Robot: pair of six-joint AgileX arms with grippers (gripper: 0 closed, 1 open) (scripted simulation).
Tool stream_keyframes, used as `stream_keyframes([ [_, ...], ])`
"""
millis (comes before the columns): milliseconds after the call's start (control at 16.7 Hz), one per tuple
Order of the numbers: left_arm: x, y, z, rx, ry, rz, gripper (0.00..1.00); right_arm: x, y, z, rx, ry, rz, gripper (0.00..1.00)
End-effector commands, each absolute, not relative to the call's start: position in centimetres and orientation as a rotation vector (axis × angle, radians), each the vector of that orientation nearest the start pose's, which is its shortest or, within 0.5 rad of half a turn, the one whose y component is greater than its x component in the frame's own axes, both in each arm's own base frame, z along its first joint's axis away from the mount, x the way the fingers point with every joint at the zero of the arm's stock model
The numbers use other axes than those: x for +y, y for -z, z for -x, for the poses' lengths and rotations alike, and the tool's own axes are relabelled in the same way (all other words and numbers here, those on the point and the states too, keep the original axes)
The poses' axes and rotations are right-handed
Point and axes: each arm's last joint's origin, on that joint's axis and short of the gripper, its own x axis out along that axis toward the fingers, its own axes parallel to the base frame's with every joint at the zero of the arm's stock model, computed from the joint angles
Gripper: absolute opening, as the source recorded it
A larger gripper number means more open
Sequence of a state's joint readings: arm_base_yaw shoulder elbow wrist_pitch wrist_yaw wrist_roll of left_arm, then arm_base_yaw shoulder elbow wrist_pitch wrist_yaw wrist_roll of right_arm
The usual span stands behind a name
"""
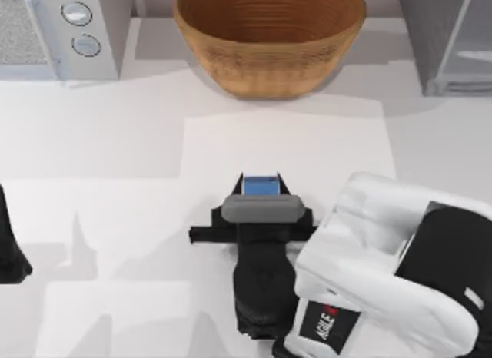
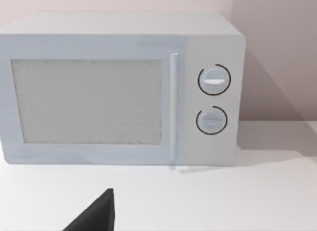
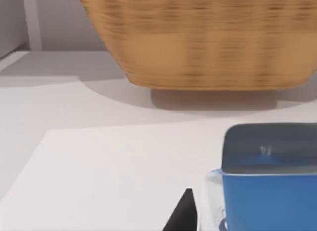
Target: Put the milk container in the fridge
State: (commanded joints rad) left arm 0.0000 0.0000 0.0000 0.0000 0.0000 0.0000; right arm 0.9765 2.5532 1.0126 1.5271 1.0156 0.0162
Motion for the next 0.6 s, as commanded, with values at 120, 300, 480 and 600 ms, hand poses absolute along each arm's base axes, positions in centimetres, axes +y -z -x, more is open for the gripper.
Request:
stream_keyframes([
  [120,-0.12,-16.0,-10.57,0.0,0.0,0.0,1.0,31.63,-0.15,-24.08,0.0,0.01,0.0,0.0],
  [300,-0.12,-16.0,-10.57,0.0,0.0,0.0,1.0,31.63,-0.15,-24.08,0.0,0.01,0.0,0.0],
  [480,-0.12,-16.0,-10.57,0.0,0.0,0.0,1.0,31.63,-0.15,-24.08,0.0,0.01,0.0,0.0],
  [600,-0.12,-16.0,-10.57,0.0,0.0,0.0,1.0,31.67,-0.19,-23.99,0.0,0.008,-0.001,0.0],
])
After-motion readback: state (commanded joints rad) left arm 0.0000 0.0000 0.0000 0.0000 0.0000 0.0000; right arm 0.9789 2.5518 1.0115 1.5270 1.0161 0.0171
